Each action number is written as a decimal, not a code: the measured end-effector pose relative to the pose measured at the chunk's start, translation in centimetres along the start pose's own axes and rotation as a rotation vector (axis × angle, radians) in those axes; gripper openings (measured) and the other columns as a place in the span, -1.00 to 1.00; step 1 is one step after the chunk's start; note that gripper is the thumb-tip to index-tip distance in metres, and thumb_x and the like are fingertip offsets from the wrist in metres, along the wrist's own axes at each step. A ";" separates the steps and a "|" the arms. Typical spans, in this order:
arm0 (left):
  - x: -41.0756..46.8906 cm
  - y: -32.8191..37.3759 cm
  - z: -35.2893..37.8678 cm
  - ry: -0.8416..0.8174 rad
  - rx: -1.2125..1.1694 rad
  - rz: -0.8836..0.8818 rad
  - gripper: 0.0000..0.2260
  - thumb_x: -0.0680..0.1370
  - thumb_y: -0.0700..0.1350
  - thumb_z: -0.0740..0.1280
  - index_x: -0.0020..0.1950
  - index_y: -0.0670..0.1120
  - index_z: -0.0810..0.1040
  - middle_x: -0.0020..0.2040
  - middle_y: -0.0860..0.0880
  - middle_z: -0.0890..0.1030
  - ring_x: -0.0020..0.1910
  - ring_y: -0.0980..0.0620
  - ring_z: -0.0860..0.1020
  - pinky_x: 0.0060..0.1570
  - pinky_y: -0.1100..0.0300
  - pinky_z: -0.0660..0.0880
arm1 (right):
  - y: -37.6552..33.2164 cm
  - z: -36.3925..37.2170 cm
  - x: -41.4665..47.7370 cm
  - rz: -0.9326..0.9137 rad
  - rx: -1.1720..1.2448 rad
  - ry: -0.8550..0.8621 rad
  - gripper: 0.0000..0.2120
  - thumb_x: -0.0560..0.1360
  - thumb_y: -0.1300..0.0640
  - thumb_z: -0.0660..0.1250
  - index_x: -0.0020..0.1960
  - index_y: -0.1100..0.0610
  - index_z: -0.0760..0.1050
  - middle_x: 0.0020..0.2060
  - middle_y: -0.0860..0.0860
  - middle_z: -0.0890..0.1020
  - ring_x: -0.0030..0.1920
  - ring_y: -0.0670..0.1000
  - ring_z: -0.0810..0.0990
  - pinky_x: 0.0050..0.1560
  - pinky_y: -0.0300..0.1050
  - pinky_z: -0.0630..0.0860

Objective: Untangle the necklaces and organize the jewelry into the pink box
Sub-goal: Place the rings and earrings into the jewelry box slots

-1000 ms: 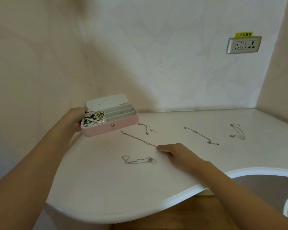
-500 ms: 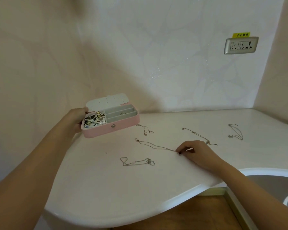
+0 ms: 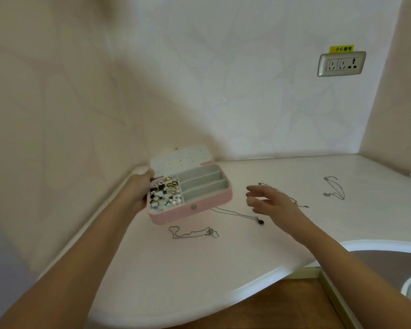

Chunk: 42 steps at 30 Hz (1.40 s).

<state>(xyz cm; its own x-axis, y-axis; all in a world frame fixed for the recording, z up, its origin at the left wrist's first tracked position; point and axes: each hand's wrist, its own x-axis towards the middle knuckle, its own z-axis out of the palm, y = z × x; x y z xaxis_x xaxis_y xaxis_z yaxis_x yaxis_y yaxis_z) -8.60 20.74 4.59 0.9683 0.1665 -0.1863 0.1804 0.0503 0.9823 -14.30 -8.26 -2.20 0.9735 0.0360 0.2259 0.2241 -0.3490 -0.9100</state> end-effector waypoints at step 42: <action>-2.4 -7.9 4.1 -0.192 -0.045 -0.028 -0.83 0.65 -0.14 0.16 0.06 -0.21 0.48 -0.08 -0.18 0.64 -0.18 -0.09 0.63 -0.06 0.01 0.55 | -4.3 4.8 9.9 -0.186 -0.605 0.120 -0.87 0.48 0.18 0.34 -0.10 0.16 0.66 -0.13 0.04 0.66 -0.07 0.03 0.58 -0.05 -0.10 0.43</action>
<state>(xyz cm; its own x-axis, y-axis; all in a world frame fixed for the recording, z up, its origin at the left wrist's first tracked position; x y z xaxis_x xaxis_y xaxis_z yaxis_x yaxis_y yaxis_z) -11.65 15.93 -2.63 0.9790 -0.0262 -0.2023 0.2039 0.0973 0.9741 -5.39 -1.91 2.23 0.9012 0.0535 0.4301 0.2884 -0.8149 -0.5028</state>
